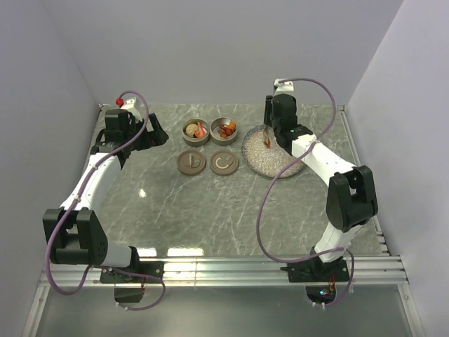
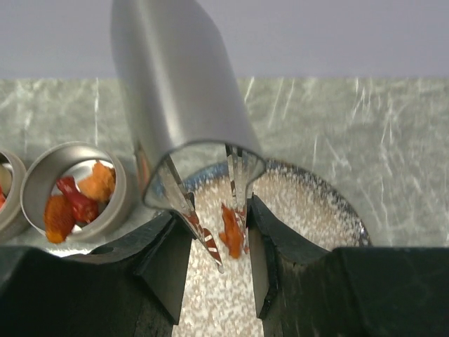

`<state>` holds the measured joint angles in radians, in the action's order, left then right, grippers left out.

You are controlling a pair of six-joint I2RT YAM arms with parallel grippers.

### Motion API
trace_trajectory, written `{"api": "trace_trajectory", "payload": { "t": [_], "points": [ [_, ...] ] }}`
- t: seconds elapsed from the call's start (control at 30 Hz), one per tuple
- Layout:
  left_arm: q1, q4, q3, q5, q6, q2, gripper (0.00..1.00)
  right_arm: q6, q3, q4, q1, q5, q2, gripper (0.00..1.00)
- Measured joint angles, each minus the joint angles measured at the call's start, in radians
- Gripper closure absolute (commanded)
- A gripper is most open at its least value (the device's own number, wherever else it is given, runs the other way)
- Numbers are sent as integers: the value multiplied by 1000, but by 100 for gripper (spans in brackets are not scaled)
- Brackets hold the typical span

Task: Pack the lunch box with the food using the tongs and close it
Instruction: Pick up the food using the clamp

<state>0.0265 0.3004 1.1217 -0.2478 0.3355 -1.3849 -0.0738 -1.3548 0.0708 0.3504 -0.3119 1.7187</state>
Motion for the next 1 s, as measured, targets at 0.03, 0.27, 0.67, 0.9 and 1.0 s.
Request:
{"api": "trace_trajectory", "payload": {
  "t": [0.03, 0.27, 0.67, 0.9, 1.0],
  "points": [
    [0, 0, 0, 0, 0, -1, 1, -3, 8, -6, 0, -1, 1, 57],
    [0, 1, 0, 1, 0, -1, 1, -11, 14, 0, 0, -2, 6, 57],
    [0, 5, 1, 1, -1, -1, 1, -23, 13, 12, -3, -22, 77, 56],
    [0, 7, 3, 2, -1, -1, 1, -37, 2, 23, -3, -23, 119, 59],
    [0, 14, 6, 2, -1, -1, 1, -39, 0, 23, -3, -28, 121, 69]
  ]
}}
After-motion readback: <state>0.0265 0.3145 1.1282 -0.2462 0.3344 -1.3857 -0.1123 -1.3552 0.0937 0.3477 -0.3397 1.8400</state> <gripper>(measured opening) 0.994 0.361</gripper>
